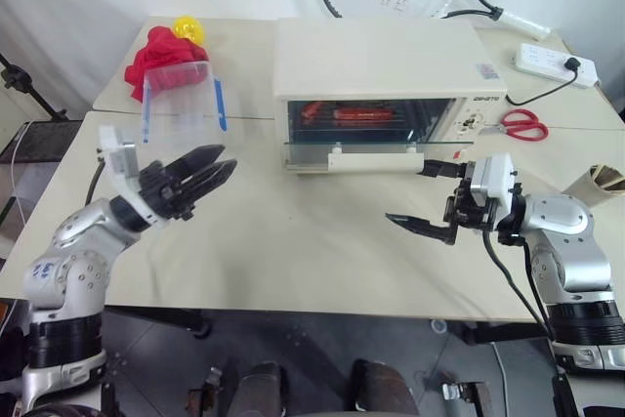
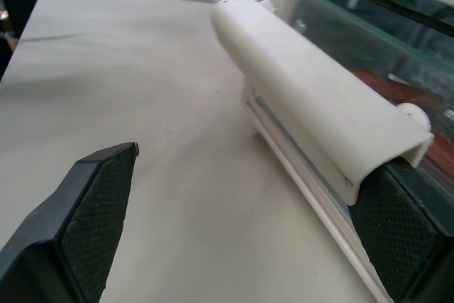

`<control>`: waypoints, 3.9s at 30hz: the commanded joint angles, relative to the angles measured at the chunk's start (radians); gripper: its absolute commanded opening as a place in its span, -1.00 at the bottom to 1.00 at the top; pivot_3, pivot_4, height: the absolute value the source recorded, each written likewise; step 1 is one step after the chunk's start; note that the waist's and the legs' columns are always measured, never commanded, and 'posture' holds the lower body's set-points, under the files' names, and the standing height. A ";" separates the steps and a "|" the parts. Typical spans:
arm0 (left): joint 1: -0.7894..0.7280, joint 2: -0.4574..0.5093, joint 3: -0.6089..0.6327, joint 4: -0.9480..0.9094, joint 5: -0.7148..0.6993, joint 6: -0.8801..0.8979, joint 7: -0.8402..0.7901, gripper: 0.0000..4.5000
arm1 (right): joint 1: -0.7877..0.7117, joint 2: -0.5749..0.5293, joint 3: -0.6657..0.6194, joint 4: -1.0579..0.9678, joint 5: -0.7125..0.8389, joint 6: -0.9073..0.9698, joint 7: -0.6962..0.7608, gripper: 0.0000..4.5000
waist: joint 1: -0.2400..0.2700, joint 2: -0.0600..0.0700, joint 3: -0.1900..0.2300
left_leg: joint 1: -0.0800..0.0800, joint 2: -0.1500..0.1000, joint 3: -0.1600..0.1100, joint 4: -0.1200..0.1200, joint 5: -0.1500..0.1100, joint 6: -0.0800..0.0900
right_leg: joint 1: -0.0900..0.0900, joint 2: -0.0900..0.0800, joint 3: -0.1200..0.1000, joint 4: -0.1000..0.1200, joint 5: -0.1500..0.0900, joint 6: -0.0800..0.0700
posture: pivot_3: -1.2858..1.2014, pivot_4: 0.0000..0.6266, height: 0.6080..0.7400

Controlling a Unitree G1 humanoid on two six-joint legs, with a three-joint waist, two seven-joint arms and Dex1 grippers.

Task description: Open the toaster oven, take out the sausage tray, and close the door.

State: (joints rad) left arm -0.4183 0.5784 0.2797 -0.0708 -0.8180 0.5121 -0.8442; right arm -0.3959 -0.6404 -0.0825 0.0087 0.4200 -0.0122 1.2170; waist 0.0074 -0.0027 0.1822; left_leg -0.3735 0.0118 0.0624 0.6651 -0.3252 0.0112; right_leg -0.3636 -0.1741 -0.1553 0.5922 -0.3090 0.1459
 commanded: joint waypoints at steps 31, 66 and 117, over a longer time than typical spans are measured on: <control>-0.169 -0.203 -0.374 0.340 0.418 -0.281 -0.253 -0.98 | 0.656 -0.046 -0.441 -0.260 0.011 -0.043 -0.238 1.00 | 0.034 0.000 0.000 | 0.003 0.001 0.001 0.004 0.000 0.000 | 0.004 0.001 0.002 -0.001 0.002 -0.002 | 0.03 -0.52 1.00; 0.388 -0.192 -0.074 -0.449 0.330 -0.285 0.239 0.99 | -0.422 0.236 0.409 0.450 -1.035 -0.145 -1.120 1.00 | -0.020 0.000 0.000 | -0.003 0.004 0.003 0.002 0.001 -0.001 | -0.011 0.004 0.013 0.005 0.003 -0.004 | 0.03 -0.52 1.00; -0.234 -0.241 -0.177 0.279 0.435 -0.486 0.077 1.00 | -0.390 0.191 0.418 0.185 -1.064 -0.131 -0.983 -0.84 | -0.036 0.000 0.000 | -0.006 0.004 0.006 0.001 0.001 -0.001 | -0.013 0.006 0.011 0.005 0.003 -0.004 | 0.03 -0.52 1.00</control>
State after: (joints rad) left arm -0.6303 0.3296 0.0895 0.2011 -0.3890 0.0397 -0.7790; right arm -0.7801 -0.4443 0.3840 0.3187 -0.6628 -0.1495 0.2296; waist -0.0287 -0.0029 0.1822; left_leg -0.3795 0.0159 0.0689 0.6663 -0.3243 0.0100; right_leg -0.3769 -0.1683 -0.1443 0.5976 -0.3064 0.1416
